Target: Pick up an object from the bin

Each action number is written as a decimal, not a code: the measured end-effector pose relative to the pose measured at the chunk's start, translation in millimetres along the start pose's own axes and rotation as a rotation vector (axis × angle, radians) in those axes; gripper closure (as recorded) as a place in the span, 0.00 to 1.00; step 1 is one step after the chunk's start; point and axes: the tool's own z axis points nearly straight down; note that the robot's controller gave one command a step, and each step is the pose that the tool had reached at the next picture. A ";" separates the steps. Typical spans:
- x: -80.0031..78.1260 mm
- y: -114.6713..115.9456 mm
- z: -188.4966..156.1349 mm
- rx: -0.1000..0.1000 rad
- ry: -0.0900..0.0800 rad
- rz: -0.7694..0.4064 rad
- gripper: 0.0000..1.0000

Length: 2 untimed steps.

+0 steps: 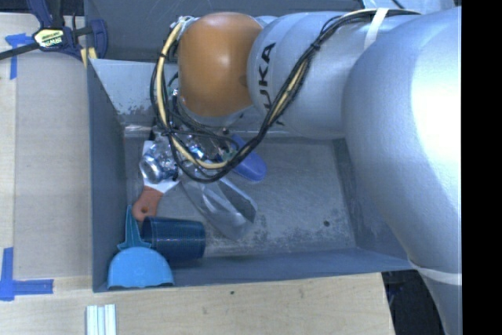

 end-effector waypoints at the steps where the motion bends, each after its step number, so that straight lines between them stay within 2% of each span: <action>1: -1.8 -2.4 -77.1 0.002 -0.011 -0.007 1.00; 2: 15.7 4.3 -16.7 -0.001 0.006 0.018 1.00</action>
Offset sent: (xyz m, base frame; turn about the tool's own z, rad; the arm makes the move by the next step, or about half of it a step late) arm -0.0153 -0.0022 0.0194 0.0181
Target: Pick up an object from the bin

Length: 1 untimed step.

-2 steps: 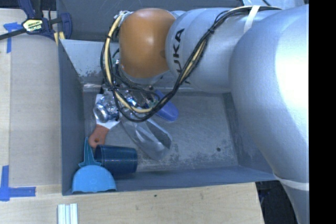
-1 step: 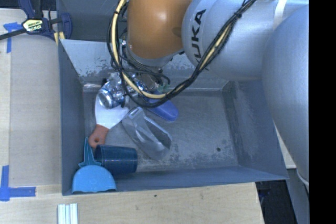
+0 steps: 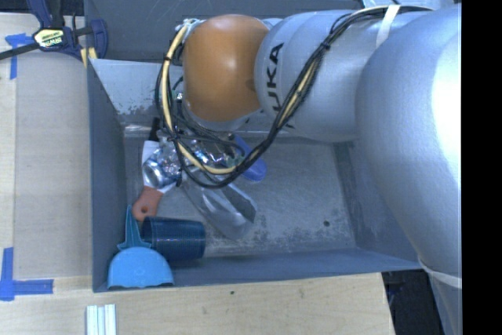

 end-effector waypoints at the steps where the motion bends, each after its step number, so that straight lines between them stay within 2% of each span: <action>1: -4.4 -4.9 -15.7 0.000 -0.009 0.009 1.00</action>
Offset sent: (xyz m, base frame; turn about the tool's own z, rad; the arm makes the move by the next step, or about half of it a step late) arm -0.0672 -0.0535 -0.0589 0.1427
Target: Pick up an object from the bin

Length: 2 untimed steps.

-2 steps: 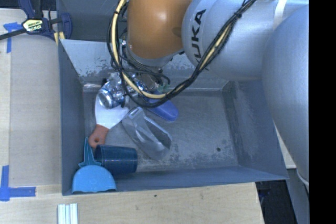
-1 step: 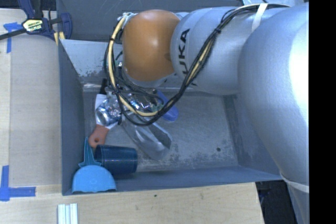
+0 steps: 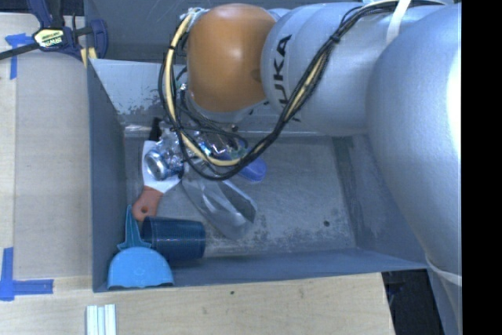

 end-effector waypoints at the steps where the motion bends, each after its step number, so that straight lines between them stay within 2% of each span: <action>1: 22.7 -9.2 9.7 0.002 -0.021 0.048 1.00; 2: 78.4 -2.7 64.5 0.008 -0.057 -0.193 1.00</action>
Offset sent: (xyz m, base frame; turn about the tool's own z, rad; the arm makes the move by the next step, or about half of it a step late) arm -0.0799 -0.0382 -0.0753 -0.1941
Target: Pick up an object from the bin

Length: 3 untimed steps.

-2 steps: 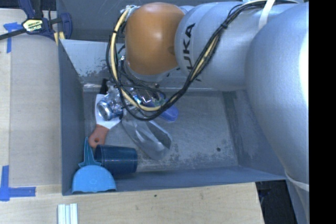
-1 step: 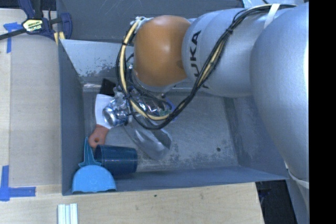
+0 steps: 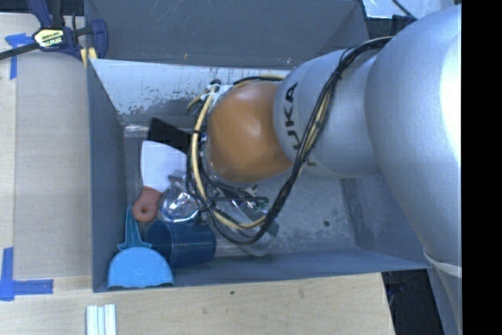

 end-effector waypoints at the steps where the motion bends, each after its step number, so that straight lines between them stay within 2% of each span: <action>1: -8.2 5.6 -93.4 -0.005 0.038 0.113 1.00; 2: -5.0 -0.8 -86.1 -0.004 0.025 0.069 1.00; 3: -12.7 -10.7 -167.7 -0.004 0.028 0.110 1.00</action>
Offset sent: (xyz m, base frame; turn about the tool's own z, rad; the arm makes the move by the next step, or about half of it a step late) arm -0.0027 -0.0066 0.0516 0.0191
